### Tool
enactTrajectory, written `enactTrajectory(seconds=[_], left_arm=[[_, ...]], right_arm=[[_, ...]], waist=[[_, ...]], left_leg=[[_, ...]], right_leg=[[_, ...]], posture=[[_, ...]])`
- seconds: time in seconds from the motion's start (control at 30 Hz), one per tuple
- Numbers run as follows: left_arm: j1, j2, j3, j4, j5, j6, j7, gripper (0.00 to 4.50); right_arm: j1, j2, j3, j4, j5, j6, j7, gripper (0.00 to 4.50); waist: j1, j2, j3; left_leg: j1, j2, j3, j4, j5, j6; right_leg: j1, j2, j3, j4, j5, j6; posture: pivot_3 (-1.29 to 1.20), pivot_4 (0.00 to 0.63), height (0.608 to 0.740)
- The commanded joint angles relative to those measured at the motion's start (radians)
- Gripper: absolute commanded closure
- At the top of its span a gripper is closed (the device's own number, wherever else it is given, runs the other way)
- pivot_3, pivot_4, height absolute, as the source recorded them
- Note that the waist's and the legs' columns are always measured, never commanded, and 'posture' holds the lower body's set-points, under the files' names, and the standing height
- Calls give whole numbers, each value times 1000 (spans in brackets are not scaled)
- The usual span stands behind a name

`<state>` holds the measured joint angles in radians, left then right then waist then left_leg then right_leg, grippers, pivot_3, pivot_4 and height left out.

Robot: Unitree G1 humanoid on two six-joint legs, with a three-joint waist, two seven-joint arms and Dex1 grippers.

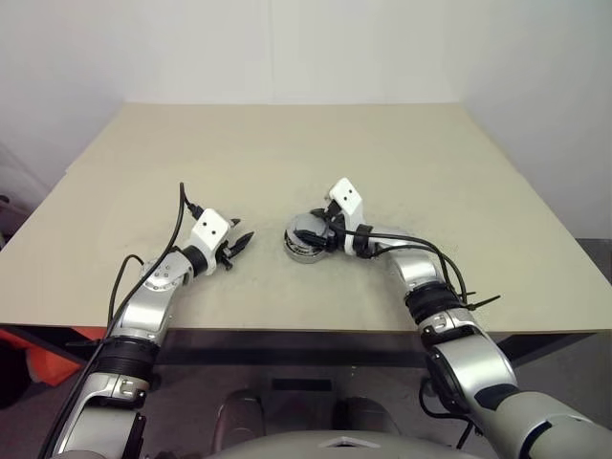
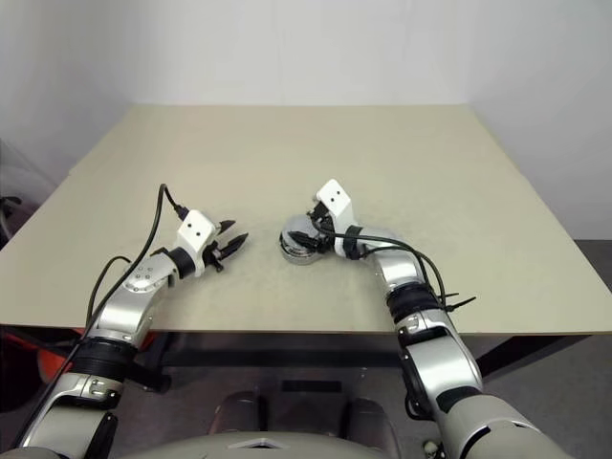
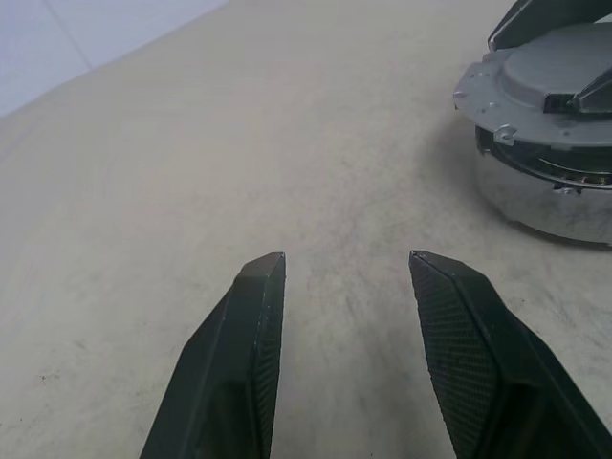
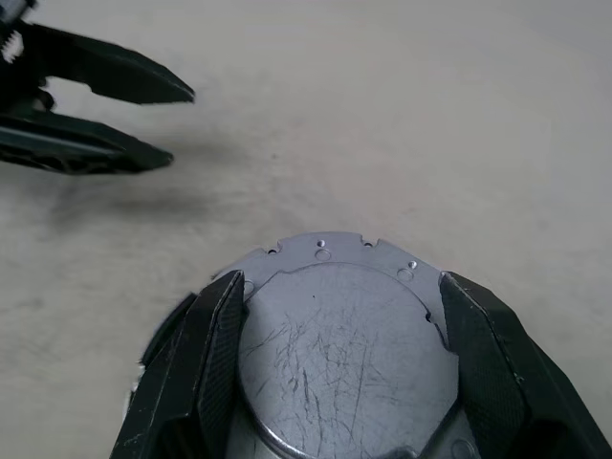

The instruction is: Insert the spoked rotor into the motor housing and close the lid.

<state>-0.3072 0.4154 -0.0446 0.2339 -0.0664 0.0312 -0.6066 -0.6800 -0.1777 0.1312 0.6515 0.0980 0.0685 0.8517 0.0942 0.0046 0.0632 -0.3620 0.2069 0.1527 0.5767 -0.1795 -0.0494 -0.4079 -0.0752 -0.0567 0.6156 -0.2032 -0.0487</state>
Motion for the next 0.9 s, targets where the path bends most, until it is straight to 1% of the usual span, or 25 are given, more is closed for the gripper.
enactTrajectory(seconds=[0.03, 0.13, 0.27, 0.47, 0.67, 0.9], left_arm=[[-8, 14, 18, -32, -6, -7, 0, 2306], [-8, 14, 18, -31, -6, -7, 0, 2306], [-6, 14, 17, -32, -6, -6, 0, 2306], [-5, 14, 17, -35, -5, -5, 0, 2306], [-4, 15, 15, -37, -3, -4, 0, 2306], [-2, 16, 17, -38, -2, -4, 2, 2306]], right_arm=[[-7, 1, -7, -63, 19, -19, 18, 1377], [1, 1, -10, -73, 30, -14, 36, 1377], [24, -18, -2, -103, 38, -3, 97, 1377], [28, -28, 25, -86, -8, -31, 79, 1377], [15, -21, 23, -61, -22, -36, 44, 1377], [27, -44, 31, -82, -18, -36, 80, 1377]], waist=[[0, 0, 0], [0, 0, 0], [1, 0, 0], [1, 0, 0], [1, 0, 0], [1, 0, 0]], left_leg=[[0, 0, 0, 0, 0, 0], [0, 0, 0, 0, 0, 0], [0, 0, 0, 0, 0, 0], [0, 0, 0, 0, 0, 0], [0, 0, 0, 0, 0, 0], [0, 0, 0, 0, 0, 0]], right_leg=[[0, 0, 0, 0, 0, 0], [0, 0, 0, 0, 0, 0], [0, 0, 0, 0, 0, 0], [0, 0, 0, 0, 0, 0], [0, 0, 0, 0, 0, 0], [0, 0, 0, 0, 0, 0]], posture=[[0, 0, 740], [0, 0, 740], [0, 0, 740], [0, 0, 740], [0, 0, 740], [0, 0, 740]])
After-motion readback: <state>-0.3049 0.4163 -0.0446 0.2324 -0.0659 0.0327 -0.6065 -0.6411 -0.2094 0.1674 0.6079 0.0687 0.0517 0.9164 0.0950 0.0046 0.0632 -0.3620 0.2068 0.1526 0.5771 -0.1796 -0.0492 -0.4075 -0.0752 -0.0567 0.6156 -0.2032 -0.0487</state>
